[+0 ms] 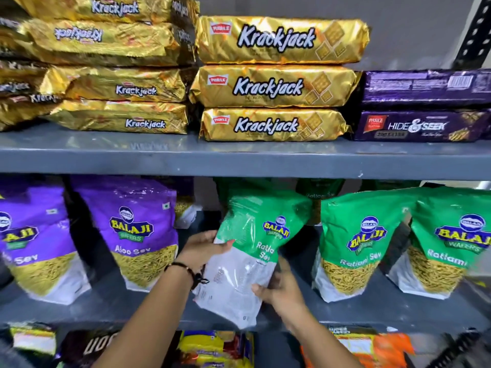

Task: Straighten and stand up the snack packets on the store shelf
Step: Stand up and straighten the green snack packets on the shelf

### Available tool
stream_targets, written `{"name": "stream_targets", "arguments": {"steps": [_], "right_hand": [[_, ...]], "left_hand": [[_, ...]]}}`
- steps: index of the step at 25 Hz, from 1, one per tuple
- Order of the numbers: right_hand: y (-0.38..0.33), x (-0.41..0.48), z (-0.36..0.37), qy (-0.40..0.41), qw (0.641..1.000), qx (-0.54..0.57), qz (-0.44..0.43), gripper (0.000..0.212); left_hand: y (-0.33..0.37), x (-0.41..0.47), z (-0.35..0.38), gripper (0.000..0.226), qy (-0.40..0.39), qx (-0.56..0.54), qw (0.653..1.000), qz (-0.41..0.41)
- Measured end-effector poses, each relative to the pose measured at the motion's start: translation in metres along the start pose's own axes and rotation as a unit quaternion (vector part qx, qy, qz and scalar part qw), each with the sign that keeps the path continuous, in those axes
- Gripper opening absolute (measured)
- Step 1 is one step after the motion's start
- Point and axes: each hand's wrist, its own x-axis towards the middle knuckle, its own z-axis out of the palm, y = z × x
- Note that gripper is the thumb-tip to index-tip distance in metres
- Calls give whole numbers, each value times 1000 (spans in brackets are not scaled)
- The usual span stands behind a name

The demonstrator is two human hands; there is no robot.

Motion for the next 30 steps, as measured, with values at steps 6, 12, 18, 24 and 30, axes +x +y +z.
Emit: {"name": "stream_targets", "arguments": {"steps": [6,12,18,24,30], "right_hand": [[-15,37,-30,-32,983,-157,-84,73],[-5,25,-24,74,977,-172,-97,52],[6,-13,8,54,970,-193,-135,31],[-4,-2,10,-25,959,-273,-78,88],[-19,12,8,53,957,-283,-28,87]], "left_hand": [[-13,-7,12,30,67,-108,990,54],[-16,-10,17,34,45,-123,989,69],[5,-9,11,41,-16,-158,983,92],[6,-54,47,44,138,-146,970,139],[3,-90,67,19,171,-79,965,181]]}}
